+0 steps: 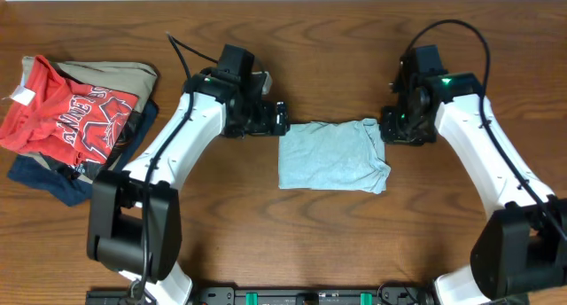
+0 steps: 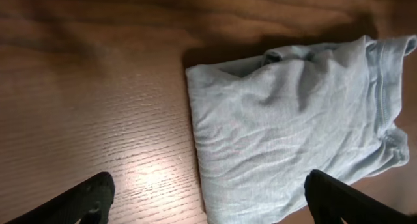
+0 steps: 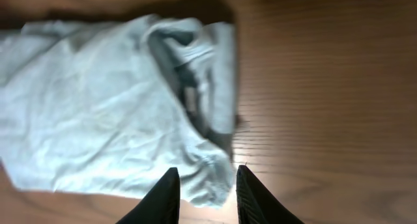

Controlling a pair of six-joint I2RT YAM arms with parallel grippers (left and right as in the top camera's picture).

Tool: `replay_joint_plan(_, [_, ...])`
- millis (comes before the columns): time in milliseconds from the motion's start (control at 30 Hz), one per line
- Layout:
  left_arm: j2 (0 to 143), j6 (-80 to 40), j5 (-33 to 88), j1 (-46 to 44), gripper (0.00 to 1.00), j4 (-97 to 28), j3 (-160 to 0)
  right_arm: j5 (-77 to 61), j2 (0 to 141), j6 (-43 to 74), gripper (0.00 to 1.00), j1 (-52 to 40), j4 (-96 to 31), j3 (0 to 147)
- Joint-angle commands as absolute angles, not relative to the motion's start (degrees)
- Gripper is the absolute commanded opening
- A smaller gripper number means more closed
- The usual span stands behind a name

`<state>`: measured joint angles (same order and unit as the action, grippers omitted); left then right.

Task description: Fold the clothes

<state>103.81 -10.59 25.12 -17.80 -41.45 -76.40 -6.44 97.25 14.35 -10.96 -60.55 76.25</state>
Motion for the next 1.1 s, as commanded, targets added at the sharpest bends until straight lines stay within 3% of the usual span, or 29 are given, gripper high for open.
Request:
replay_joint_plan(0, [106.5, -8.1, 30.1, -17.9, 0.96, -41.4, -76.2, -9.7, 98.9, 9.9, 0.28, -13.0, -60.4, 75.6])
replay_joint_plan(300, [108.3, -4.5, 30.0, -17.9, 0.96, -34.0, -76.2, -10.0, 102.8, 9.8, 0.27, -16.9, -63.6, 75.2])
replay_joint_plan(433, [108.4, -6.1, 23.9, -18.2, 0.9, -28.5, -76.2, -12.6, 103.0, 9.9, 0.27, -18.5, -63.7, 73.0])
replay_joint_plan(1067, [118.6, -6.2, 21.3, -23.8, 0.83, -20.4, -76.2, -10.3, 103.0, 18.5, 0.27, -20.6, -52.6, 57.9])
